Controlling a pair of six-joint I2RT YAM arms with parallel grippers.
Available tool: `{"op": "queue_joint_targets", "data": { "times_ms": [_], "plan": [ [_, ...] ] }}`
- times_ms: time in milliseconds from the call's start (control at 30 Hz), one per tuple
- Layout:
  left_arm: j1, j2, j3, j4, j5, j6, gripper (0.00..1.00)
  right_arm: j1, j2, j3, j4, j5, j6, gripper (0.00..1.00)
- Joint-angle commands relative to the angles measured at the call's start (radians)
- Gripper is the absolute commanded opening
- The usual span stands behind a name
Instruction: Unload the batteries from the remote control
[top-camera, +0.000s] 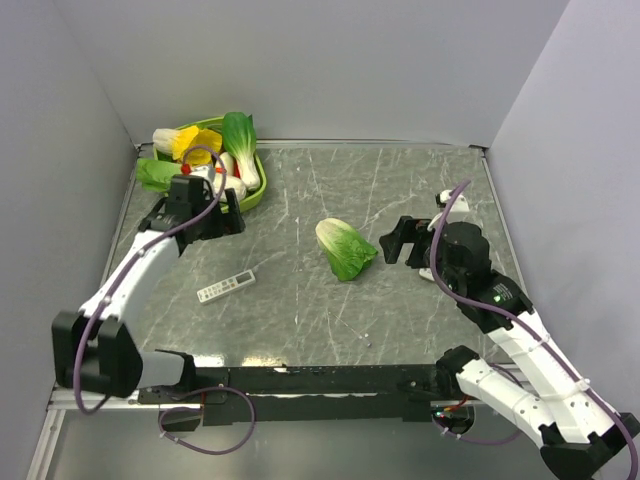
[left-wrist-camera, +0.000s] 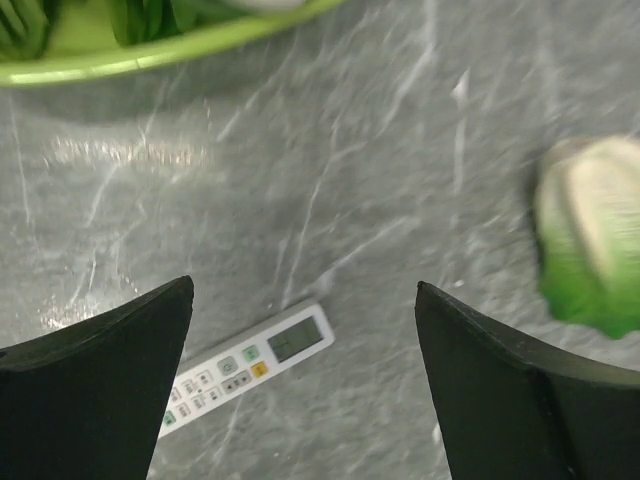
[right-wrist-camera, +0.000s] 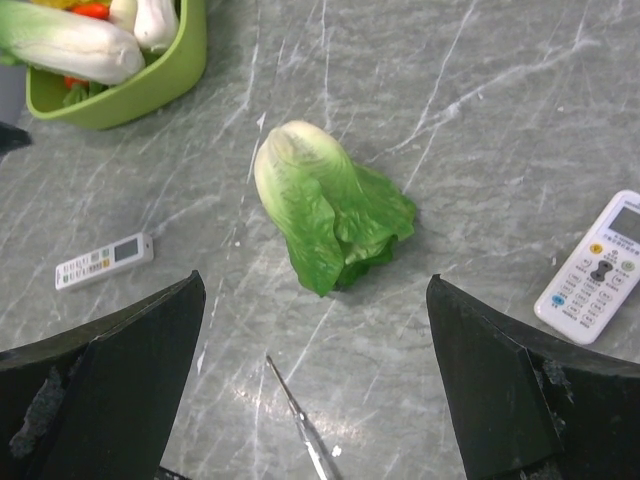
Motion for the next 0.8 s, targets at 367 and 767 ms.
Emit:
{"op": "queue_joint_targets", "data": {
  "times_ms": [367,767],
  "plan": [
    [-0.162,0.254,0.022,-0.219,-0.094,0.105,0.97,0.005,-0.082,-0.005,0.017,-0.058,-0.012,1.0],
    [-0.239,0.423,0.044,-0.241,-0.154,0.123,0.86,0.005,-0.101,-0.018,-0.007,-0.027,-0.007,1.0]
  ]
}}
